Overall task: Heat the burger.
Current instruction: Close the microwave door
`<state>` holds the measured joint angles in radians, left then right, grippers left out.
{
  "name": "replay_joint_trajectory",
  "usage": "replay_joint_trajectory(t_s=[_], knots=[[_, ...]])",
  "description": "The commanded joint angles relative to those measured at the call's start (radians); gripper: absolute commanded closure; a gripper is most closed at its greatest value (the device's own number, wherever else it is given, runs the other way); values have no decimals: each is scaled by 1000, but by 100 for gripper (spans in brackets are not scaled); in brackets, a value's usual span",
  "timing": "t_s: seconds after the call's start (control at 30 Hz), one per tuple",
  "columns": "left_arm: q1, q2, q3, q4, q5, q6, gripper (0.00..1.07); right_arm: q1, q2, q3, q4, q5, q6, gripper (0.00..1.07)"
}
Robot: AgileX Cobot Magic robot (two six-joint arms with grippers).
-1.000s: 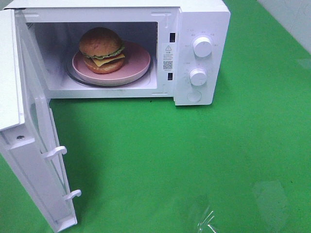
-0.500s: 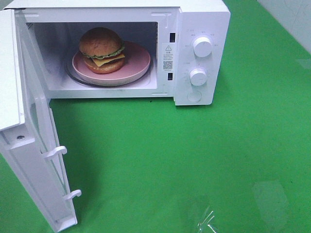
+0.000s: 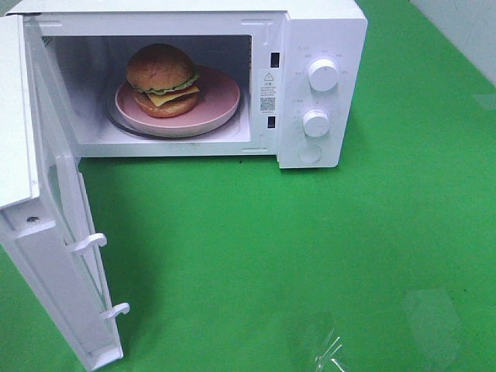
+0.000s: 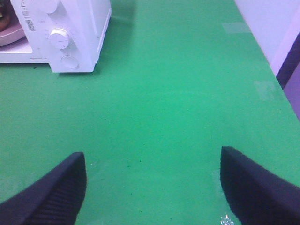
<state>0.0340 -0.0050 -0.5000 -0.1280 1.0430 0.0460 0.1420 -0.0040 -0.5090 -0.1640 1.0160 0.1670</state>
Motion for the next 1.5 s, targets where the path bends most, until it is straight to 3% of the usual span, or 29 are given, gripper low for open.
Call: replay_joint_trajectory(t_s=[0.03,1.5], knots=[[-6,-21,2,-3,-4,2,9,-32,-26,2,-1,-11,-6,31],[-6,-21,2,-4,-4,1,9,-46,-26,2,-1,-11,-6,32]])
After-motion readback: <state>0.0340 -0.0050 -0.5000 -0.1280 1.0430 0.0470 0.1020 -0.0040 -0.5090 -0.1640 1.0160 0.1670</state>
